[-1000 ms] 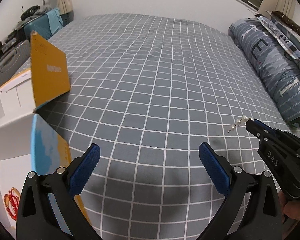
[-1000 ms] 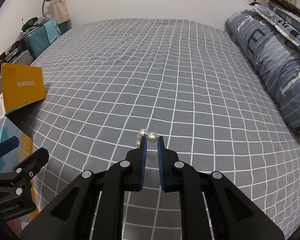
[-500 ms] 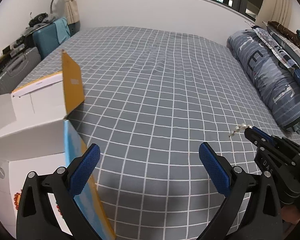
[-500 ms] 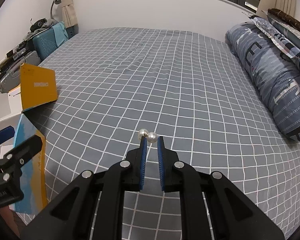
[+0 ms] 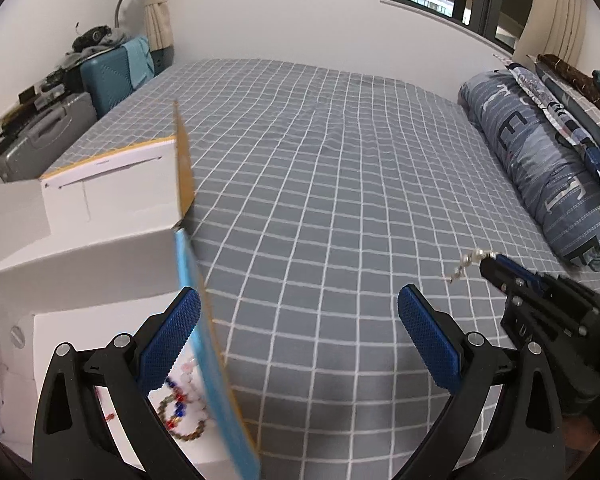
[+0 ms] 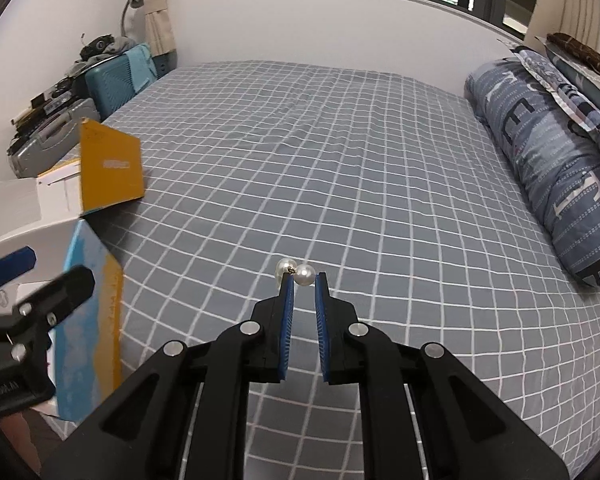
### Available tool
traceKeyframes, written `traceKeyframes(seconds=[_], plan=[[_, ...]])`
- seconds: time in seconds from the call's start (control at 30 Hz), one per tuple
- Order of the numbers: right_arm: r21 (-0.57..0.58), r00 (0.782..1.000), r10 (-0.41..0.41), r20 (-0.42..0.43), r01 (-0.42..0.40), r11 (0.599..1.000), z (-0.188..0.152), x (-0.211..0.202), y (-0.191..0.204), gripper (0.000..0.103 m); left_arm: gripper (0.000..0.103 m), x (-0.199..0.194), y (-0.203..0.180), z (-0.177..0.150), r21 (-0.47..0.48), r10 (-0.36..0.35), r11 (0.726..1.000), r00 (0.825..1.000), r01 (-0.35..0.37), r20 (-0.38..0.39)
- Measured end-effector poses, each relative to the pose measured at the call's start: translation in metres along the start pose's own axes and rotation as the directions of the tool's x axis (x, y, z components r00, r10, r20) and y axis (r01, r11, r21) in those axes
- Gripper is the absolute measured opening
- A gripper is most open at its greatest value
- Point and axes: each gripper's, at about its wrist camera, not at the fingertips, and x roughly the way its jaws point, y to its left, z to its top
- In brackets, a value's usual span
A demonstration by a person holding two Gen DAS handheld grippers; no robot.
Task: Organize jewelry
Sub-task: 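Carry the pearl strand with the right tool into the white box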
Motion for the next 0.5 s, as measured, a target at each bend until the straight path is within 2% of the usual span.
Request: traceKeyframes(seconds=[0.23,0.5], plan=[[-0.021,0.998,0.060,0.024,-0.060,0.998,0.006,-0.015,0.040,0.010,0.097,-0.019,0.039,-0.008,-0.047,0.021,0.999,1.000,-0.020,0.017],[-0.079,0.990,0.137,0.037,-0.133,0.988,0.006,-0.028,0.095,0.010,0.097,-0.034,0.085,-0.016,-0.094,0.088,0.992,0.996,-0.085,0.028]])
